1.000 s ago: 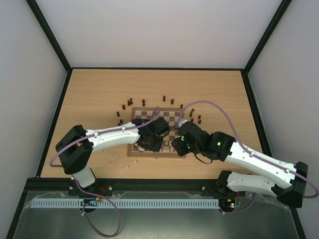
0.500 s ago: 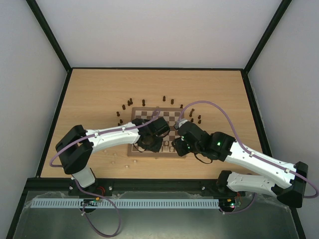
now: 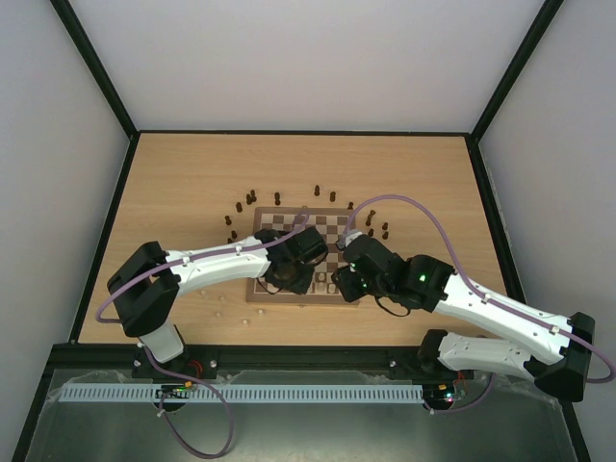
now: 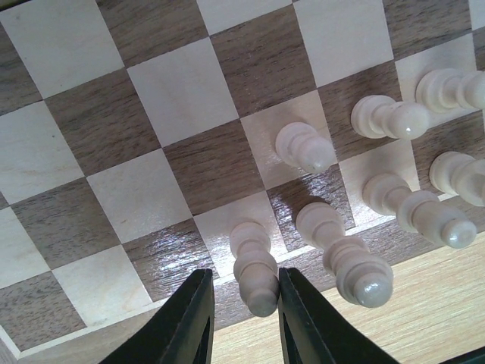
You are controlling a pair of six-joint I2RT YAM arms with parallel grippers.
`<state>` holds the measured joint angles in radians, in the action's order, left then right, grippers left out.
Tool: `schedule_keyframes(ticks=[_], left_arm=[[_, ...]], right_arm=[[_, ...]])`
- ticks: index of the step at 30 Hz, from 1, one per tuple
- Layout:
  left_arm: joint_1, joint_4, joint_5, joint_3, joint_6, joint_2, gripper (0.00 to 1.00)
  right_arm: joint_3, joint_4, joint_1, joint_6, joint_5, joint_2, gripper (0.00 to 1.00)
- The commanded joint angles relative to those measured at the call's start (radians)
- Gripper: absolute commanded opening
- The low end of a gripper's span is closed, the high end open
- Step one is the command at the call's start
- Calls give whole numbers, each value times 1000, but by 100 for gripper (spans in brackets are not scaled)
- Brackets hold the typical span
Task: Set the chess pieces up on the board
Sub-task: Place the chess piece on the chessboard, then move the chess piece to the chessboard.
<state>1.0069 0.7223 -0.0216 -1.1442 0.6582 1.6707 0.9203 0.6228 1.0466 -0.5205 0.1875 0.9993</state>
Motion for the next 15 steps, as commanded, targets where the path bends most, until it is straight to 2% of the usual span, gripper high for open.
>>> schedule_keyframes(ticks=[1,10,15], left_arm=[[7,32,-23,5,6,-5,27],[7,32,-18,-3,9,-13,27],[7,40,-19,-16,10,-40,40]], right_arm=[[-14,12,-4,0,1,-11,37],[-14,12,-4,1,2,-14,37],[-13,12,-4,1,3,-15,37]])
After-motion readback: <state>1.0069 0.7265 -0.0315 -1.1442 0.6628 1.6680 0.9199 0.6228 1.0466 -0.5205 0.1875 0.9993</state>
